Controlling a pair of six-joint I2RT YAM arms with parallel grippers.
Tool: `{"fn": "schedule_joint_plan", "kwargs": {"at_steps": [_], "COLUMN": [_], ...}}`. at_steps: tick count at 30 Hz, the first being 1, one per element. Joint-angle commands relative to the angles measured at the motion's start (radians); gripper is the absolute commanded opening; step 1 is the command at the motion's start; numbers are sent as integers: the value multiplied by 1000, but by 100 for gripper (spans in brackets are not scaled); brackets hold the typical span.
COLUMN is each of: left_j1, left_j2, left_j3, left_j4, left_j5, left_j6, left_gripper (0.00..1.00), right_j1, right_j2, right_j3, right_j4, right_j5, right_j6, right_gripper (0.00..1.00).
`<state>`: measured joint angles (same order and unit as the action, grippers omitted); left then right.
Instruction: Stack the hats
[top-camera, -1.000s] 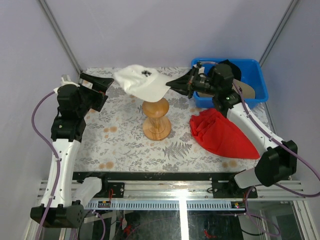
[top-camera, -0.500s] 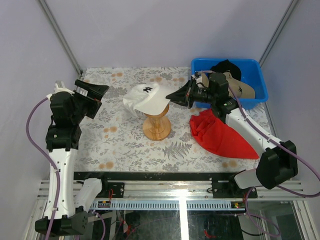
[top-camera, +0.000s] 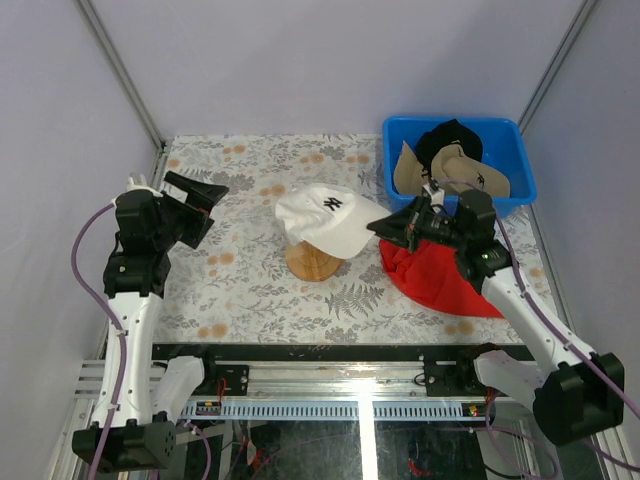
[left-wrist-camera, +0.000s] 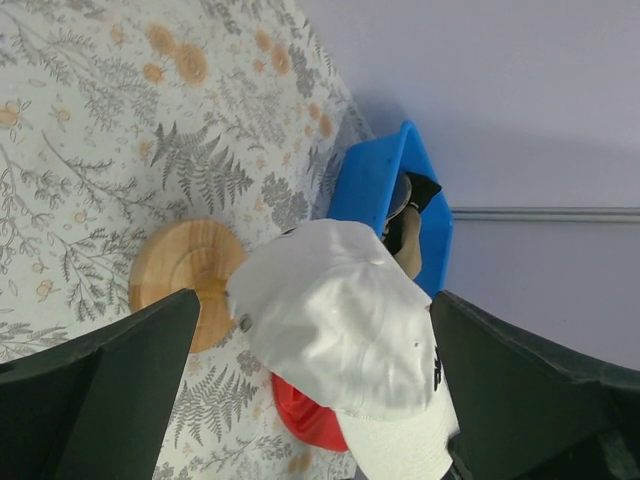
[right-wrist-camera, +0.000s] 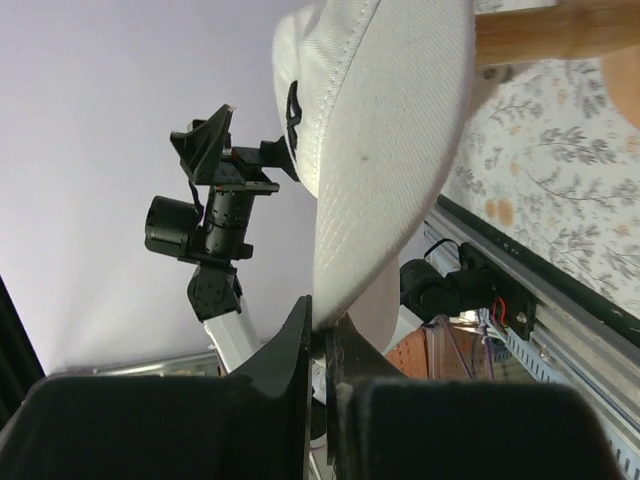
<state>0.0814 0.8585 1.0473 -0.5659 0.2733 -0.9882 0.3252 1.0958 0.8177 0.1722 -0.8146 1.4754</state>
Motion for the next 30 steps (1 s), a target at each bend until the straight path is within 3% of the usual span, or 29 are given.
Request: {"fn": "schedule_joint_plan", "kwargs": {"at_steps": [1,8,12,18,27,30], "left_j1": [5,-5,-6,-25,-73,-75], "left_j2": [7,69,124,261,325,337], "left_j3": [-73,-211,-222,-205,-178,-183], "left_j4": [112,266,320,384,376,376], "left_j5": [89,190,218,291,298,297], "left_j6": [14,-26,-14,6,52,66], "left_gripper": [100,100,100,100,100,100], "right_j1": [-66,-121,-148,-177,-229,-246], "right_j2": [-89,-100,-87,-46,69,96], "right_j3": [-128,-217,-217,-227,-124,-47], "right_j4": [38,5,-122,-178,-216,-312], "right_j5": [-53,-93,-106,-101,-84,-59], "right_j6": [-8,-112,-240,-346,-467,-546], "right_gripper": [0,0,2,8,42,50]}}
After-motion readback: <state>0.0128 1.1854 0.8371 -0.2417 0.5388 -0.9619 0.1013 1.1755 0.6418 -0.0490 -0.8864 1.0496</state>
